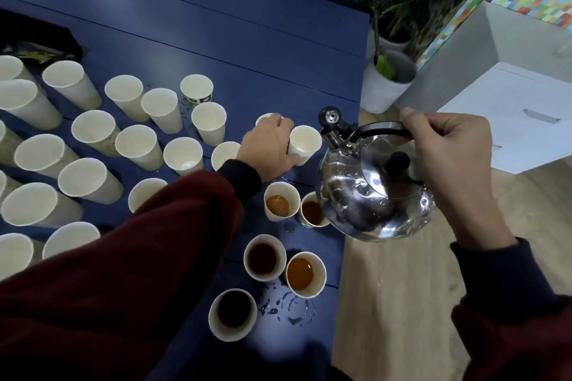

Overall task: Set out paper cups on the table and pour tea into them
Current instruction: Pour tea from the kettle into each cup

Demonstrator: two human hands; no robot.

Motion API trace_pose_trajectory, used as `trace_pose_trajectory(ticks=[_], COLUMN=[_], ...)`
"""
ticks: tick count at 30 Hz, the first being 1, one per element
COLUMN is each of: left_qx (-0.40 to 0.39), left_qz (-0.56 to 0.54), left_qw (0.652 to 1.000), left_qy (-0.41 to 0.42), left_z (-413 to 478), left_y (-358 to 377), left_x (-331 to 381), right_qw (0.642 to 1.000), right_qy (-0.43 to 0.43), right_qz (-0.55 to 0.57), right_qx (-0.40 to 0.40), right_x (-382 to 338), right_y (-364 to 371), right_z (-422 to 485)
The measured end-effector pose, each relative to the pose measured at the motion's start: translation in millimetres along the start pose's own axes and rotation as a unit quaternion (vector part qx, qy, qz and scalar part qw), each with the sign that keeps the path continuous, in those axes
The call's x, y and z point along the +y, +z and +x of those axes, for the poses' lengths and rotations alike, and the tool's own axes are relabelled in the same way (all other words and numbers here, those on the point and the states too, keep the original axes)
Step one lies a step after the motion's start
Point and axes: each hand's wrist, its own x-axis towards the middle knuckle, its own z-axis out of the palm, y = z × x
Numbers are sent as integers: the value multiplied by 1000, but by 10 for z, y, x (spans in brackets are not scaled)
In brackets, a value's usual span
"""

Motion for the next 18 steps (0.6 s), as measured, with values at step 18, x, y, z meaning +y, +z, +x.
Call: trace_pose_trajectory(ticks=[18], left_qx=[-53], left_qz=[86], left_qw=[988], left_qy=[113], left_z=[517], left_y=[428], left_x=[118], right_qw=[996], right_qy=[1], right_qz=[-60], right_qx=[-59], right_x=[549], right_y=[181], right_z=[430])
